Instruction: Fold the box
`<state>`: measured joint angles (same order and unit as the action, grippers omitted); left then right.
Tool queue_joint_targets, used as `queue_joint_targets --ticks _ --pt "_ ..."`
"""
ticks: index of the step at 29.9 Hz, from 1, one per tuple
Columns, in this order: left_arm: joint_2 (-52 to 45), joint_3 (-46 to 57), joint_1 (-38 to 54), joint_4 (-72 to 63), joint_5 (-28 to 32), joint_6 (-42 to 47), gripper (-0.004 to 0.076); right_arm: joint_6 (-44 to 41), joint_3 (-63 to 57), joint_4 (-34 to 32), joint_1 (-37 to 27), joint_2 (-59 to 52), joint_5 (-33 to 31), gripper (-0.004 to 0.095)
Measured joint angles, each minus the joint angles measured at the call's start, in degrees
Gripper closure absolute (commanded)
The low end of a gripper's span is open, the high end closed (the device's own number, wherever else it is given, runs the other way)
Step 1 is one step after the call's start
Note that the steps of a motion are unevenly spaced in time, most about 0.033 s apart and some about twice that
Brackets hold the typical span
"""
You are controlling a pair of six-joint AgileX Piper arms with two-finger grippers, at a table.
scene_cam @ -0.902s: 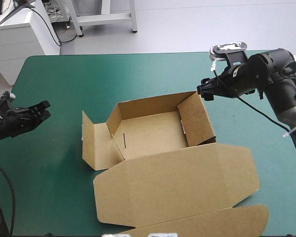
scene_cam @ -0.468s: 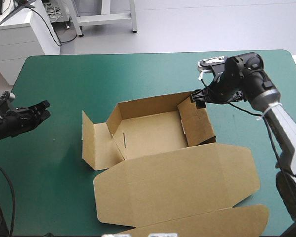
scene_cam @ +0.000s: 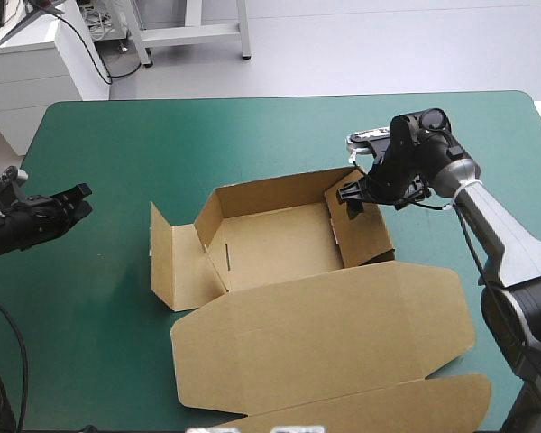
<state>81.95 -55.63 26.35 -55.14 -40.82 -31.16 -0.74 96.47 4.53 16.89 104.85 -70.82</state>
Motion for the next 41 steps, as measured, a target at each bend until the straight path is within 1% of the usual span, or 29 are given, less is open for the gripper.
queue_joint_targets --ticks 6,11,13,16,18,19,21,23,25,31,36,38,41 --pt "0.00 0.00 0.00 -0.24 0.17 0.00 0.0732 0.74 -4.72 0.37 0.00 0.06 0.13 0.0092" --pt "0.00 0.00 0.00 -0.59 0.28 -0.06 0.0732 0.74 -5.14 0.78 0.00 0.06 0.61 0.0101" --pt "0.00 0.00 0.00 -1.07 0.28 -0.13 0.0732 1.24 -5.14 0.78 0.00 0.11 0.61 0.0132" --pt "0.00 0.00 0.00 -1.44 0.28 -0.18 0.0732 2.00 -5.14 1.11 0.00 0.11 0.85 0.0208" --pt "0.00 0.00 0.00 -1.50 0.28 -0.18 0.0732 2.37 -5.14 1.47 0.00 0.11 1.50 0.0332" --pt "0.00 0.00 0.00 -1.50 0.34 -0.18 0.0732 2.41 -5.14 1.63 0.00 0.11 1.69 0.0409" --pt "0.00 0.00 0.00 -1.50 0.40 -0.18 0.0732 2.49 -5.14 2.02 0.00 0.12 1.76 0.0653" --pt "0.00 0.00 0.00 -1.50 0.50 -0.18 0.0732 2.59 -5.14 2.39 0.00 0.12 1.65 0.0927" --pt "0.00 0.00 0.00 -1.50 0.50 -0.18 0.0732 3.22 -5.14 2.38 0.00 0.12 1.42 0.0905" --pt "0.00 0.00 0.00 -1.50 -0.21 -2.52 0.0732 3.89 -5.05 2.52 0.00 0.17 1.59 0.0908" --pt "0.00 0.00 0.00 -1.55 -0.51 -3.27 0.0732 4.35 -1.86 2.08 0.00 -0.08 0.53 0.0908" --pt "0.00 0.00 0.00 -1.61 -0.74 -3.44 0.0732 4.35 -0.50 1.13 0.00 -1.72 0.54 0.0908" --pt "0.00 0.00 0.00 -1.72 -0.87 -3.49 0.0732 4.35 0.37 -0.87 0.00 -7.43 0.33 0.0908"
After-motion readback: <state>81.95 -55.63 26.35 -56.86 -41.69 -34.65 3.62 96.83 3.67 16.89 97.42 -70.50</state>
